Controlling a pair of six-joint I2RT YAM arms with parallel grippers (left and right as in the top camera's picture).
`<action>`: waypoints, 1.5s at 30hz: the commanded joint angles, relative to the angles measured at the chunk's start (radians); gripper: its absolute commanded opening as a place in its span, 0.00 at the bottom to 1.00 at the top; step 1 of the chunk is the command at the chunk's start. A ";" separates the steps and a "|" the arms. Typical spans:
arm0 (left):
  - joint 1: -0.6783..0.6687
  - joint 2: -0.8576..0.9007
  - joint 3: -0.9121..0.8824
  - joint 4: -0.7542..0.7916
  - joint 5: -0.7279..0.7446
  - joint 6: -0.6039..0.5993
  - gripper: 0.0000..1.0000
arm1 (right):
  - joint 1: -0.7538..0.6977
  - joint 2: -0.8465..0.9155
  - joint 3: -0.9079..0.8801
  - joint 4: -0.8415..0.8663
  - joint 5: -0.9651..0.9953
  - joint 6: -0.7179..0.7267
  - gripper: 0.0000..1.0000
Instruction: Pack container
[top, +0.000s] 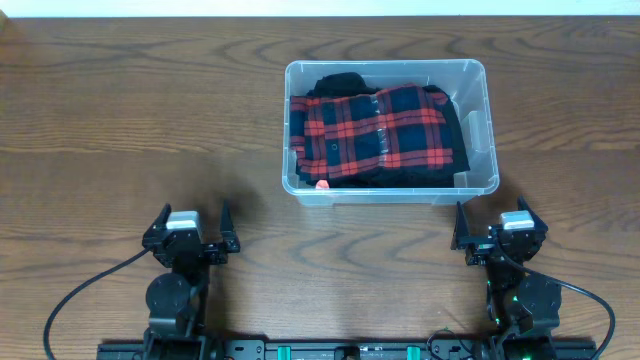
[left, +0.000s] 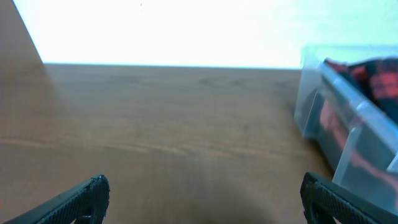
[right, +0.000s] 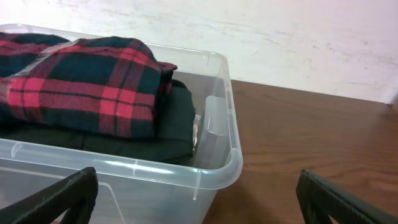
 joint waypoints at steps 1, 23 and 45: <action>0.006 -0.048 -0.032 -0.021 0.028 -0.005 0.98 | 0.008 -0.006 -0.002 -0.005 -0.004 -0.013 0.99; 0.053 -0.047 -0.032 -0.023 0.051 -0.005 0.98 | 0.008 -0.006 -0.002 -0.005 -0.004 -0.013 0.99; 0.082 -0.045 -0.032 -0.023 0.051 -0.005 0.98 | 0.008 -0.006 -0.002 -0.005 -0.004 -0.013 0.99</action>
